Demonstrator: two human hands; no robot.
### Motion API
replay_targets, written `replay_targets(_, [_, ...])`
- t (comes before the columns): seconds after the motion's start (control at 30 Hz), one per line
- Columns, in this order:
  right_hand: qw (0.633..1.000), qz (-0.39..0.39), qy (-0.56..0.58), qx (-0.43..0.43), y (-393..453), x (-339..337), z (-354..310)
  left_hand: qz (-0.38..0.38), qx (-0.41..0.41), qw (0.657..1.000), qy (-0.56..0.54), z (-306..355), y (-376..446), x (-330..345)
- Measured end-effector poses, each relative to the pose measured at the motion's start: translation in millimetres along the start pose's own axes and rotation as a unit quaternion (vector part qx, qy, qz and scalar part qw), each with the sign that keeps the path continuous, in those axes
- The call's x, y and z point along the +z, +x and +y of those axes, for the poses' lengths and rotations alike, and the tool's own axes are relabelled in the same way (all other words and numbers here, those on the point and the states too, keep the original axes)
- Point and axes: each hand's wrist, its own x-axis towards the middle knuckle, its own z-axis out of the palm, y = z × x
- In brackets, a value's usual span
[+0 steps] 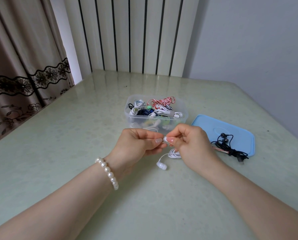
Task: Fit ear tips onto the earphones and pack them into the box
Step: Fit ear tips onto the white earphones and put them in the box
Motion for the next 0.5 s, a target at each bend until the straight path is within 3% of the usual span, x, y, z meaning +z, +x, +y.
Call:
replay_targets(0.17, [0.999, 0.045, 0.002, -0.023, -1.2, 2.6, 2.3, -0.011, -0.024, 0.997, -0.071, 0.9, -2.5, 3.5])
replay_targets(0.33, [0.981, -0.028, 0.184, 0.046, 3.4, -6.4, -3.8, 0.019, -0.009, 0.998, -0.057, 2.6, 1.2, -0.9])
replay_targets(0.5, [0.960, -0.079, 0.252, 0.090, 3.6, -11.7, -5.6, 0.014, -0.006, 0.998, -0.063, 2.4, 0.8, -1.6])
